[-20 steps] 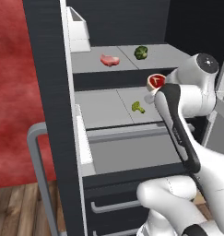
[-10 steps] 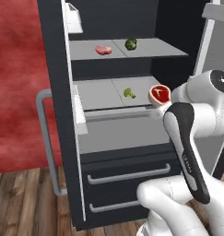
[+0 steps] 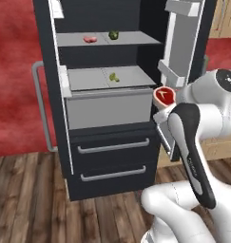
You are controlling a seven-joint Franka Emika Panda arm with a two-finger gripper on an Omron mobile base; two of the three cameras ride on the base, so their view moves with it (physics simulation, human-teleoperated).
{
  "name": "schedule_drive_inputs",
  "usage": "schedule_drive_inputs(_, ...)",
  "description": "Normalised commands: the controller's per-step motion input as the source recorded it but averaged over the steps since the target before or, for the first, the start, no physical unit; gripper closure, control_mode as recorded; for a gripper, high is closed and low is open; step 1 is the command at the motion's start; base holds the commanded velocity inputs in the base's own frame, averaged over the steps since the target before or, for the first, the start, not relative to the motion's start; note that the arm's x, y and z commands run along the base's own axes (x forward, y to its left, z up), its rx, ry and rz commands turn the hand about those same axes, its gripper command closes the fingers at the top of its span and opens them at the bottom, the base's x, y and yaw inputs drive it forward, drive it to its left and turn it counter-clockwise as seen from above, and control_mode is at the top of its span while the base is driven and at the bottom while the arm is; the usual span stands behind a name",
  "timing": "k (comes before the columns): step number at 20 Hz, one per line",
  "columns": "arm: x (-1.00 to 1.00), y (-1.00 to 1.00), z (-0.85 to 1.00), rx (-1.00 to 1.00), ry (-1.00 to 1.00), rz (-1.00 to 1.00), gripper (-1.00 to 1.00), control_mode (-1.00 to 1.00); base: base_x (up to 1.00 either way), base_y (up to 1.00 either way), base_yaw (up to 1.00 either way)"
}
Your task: Place one broccoli and one steak in each tupperware on the nearby counter, to pack two identical lunches.
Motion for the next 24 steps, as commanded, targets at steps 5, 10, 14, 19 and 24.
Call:
schedule_drive_inputs(5,0.0,0.0,0.0,0.0,0.0,0.0,1.0,1.0,-0.94,-0.92,-0.03)
schedule_drive_inputs(10,0.0,0.0,0.0,0.0,0.0,0.0,1.0,1.0,-0.41,-1.0,-0.08)
schedule_drive_inputs(14,0.0,0.0,0.0,0.0,0.0,0.0,1.0,1.0,-0.03,-1.0,-0.09)
schedule_drive_inputs(19,0.0,0.0,0.0,0.0,0.0,0.0,1.0,1.0,-0.01,-1.0,-0.21)
schedule_drive_inputs(24,0.0,0.0,0.0,0.0,0.0,0.0,1.0,1.0,-0.01,-0.98,-0.47)
